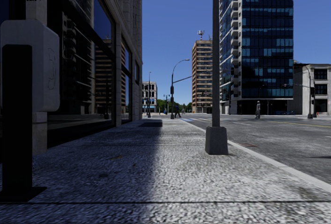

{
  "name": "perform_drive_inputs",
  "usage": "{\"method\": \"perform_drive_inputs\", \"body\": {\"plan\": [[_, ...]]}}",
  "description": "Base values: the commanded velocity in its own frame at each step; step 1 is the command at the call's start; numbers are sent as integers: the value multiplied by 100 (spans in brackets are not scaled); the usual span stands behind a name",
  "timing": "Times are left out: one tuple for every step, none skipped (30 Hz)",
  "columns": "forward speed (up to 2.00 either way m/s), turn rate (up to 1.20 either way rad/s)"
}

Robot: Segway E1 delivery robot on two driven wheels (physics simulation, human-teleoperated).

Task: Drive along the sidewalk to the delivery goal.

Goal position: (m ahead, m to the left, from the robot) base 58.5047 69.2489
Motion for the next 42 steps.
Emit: {"method": "perform_drive_inputs", "body": {"plan": [[200,0],[200,0],[200,0],[200,0],[200,0],[200,0],[200,0],[200,0],[200,0],[200,0],[200,0],[200,0],[200,0],[200,0],[200,0],[200,0],[200,0],[200,0],[200,0],[200,0],[200,0],[200,0],[200,0],[200,0],[200,0],[200,0],[200,0],[200,0],[200,0],[200,0],[200,0],[200,0],[200,0],[200,0],[200,0],[200,0],[200,0],[200,0],[200,0],[200,0],[200,0],[200,0]]}}
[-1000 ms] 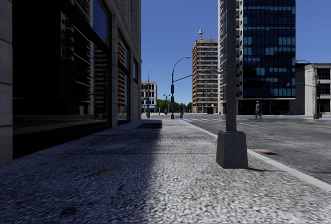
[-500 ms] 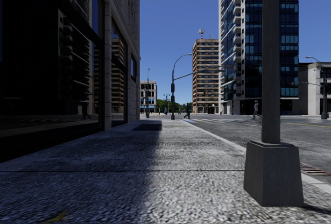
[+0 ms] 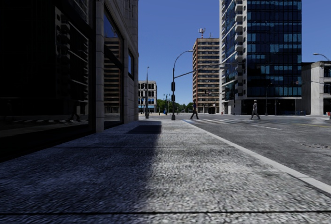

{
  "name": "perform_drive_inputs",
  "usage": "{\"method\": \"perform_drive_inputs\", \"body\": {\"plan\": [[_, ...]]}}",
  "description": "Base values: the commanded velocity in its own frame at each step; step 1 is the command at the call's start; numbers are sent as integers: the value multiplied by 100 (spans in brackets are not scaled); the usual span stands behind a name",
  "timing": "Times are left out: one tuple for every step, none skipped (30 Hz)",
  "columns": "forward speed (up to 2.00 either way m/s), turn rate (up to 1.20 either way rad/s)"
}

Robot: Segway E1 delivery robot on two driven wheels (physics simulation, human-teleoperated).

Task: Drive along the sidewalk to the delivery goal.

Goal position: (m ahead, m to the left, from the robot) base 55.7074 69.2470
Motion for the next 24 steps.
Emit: {"method": "perform_drive_inputs", "body": {"plan": [[200,0],[200,0],[200,0],[200,0],[200,0],[200,0],[200,0],[200,0],[200,0],[200,0],[200,0],[200,0],[200,0],[200,0],[200,0],[200,0],[200,0],[200,0],[200,0],[200,0],[200,0],[200,0],[200,0],[200,0]]}}
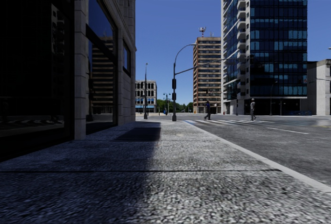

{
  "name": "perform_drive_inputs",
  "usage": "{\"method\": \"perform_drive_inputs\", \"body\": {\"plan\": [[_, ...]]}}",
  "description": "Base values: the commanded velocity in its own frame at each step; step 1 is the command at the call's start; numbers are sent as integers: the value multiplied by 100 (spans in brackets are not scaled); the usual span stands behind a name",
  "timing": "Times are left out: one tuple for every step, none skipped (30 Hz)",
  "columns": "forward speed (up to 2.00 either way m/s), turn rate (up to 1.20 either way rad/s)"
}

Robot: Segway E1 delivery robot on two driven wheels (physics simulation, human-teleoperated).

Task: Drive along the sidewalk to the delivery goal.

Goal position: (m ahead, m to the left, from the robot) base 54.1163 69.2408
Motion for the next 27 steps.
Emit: {"method": "perform_drive_inputs", "body": {"plan": [[200,0],[200,0],[200,0],[200,0],[200,0],[200,0],[200,0],[200,0],[200,0],[200,0],[200,0],[200,0],[200,0],[200,0],[200,0],[200,0],[200,0],[200,0],[200,0],[200,0],[200,0],[200,0],[200,0],[200,0],[200,0],[200,16],[200,58]]}}
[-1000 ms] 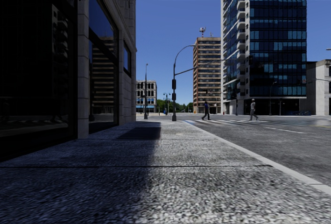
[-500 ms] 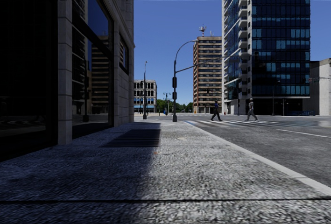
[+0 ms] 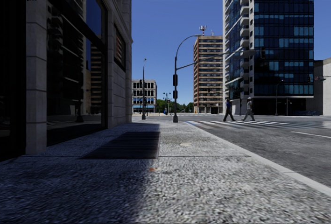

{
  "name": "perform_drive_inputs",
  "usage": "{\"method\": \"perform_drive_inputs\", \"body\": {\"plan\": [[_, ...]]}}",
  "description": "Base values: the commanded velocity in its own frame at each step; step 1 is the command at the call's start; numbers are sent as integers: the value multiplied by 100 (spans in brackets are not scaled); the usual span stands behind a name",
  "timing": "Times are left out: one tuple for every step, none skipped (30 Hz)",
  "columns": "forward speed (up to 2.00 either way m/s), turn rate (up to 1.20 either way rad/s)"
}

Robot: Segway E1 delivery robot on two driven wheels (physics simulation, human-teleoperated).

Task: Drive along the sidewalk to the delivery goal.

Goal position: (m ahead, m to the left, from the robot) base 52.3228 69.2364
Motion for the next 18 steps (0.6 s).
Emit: {"method": "perform_drive_inputs", "body": {"plan": [[200,81],[200,92],[200,92],[200,91],[200,1],[200,0],[200,0],[200,0],[200,0],[200,0],[200,0],[200,0],[200,0],[200,0],[200,0],[200,0],[200,0],[200,0]]}}
